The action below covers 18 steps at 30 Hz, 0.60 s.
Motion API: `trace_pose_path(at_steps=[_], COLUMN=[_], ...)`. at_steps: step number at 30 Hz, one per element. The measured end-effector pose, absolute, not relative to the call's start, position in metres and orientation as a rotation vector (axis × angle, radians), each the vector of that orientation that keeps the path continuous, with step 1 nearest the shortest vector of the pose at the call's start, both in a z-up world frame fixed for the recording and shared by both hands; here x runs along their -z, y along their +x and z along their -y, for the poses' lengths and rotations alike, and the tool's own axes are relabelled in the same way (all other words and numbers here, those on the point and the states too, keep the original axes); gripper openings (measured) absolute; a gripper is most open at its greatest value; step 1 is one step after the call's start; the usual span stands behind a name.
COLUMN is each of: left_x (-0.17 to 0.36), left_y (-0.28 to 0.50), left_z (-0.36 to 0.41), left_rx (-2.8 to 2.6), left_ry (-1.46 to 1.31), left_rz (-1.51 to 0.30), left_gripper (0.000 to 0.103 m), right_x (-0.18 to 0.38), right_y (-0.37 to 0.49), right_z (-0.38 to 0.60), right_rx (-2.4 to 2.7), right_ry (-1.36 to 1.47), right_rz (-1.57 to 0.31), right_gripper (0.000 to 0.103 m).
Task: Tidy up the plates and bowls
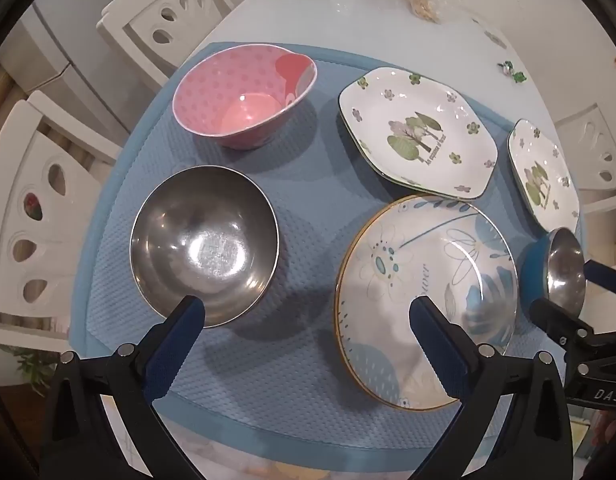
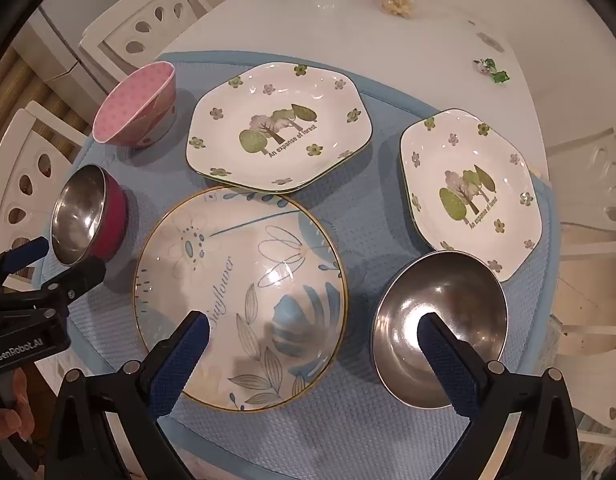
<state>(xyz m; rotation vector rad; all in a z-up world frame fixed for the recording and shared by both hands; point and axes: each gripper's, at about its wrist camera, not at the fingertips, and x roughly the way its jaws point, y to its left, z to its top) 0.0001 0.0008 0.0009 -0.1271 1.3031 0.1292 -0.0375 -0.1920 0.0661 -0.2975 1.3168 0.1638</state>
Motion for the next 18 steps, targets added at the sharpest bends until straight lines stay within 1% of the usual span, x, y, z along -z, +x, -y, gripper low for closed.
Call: trace_pose_path(at_steps=[4,6,18], left_x=[0.004,0.005,-0.001], left_y=[0.000,0.001,0.000], left_z=[0.010,0.012,0.005], left_rx=[-0.151,-0.154,-0.149], left_ry=[-0.081,-0.073,-0.087], left_rz=[-1.297,-1.305,-1.307], left_gripper=[0.102,0.102,0.102], right_x=[-0.067,-0.067,-0.071], right_y=[-0.042,-0.038,-0.040], right_z=[0.195,0.191,0.188], right_rx=[-0.199,-0.187,-0.190], right_ry=[-0.262,-0.274,-0.261], right_rz=[-1.296,-1.324,-1.299], right_gripper=[0.103,0.103,0.103])
